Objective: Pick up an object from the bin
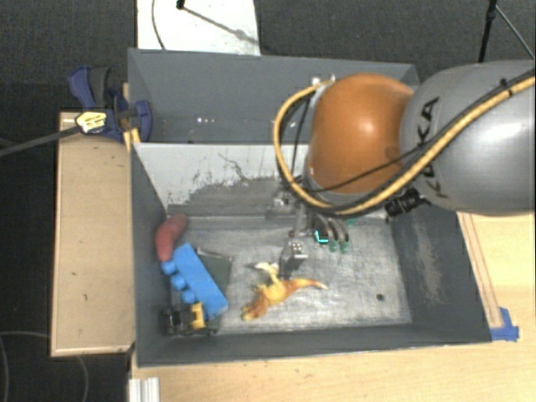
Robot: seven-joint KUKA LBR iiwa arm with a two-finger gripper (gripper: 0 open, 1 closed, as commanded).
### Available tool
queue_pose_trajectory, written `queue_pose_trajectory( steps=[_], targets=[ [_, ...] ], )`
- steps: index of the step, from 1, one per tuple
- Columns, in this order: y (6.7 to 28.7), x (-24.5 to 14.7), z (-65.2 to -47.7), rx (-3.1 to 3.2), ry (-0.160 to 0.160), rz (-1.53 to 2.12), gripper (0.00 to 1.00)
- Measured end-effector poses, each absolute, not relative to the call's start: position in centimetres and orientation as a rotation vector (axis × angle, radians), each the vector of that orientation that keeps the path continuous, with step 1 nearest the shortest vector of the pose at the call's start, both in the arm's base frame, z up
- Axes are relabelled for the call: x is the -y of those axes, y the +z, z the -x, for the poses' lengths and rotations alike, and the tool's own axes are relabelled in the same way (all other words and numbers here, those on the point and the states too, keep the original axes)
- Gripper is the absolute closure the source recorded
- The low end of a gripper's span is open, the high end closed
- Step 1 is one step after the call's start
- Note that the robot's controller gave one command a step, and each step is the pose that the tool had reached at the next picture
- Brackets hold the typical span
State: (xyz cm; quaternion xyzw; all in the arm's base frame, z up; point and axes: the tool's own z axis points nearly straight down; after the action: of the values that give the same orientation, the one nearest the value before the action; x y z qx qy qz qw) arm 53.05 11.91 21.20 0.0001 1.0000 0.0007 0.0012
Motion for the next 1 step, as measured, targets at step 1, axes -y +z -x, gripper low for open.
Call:
queue_pose_trajectory(
  steps=[1],
  targets=[
    [18.55, -11.67, -52.26, -3.131, 0.003, 0.113, 0.0]
  ],
)
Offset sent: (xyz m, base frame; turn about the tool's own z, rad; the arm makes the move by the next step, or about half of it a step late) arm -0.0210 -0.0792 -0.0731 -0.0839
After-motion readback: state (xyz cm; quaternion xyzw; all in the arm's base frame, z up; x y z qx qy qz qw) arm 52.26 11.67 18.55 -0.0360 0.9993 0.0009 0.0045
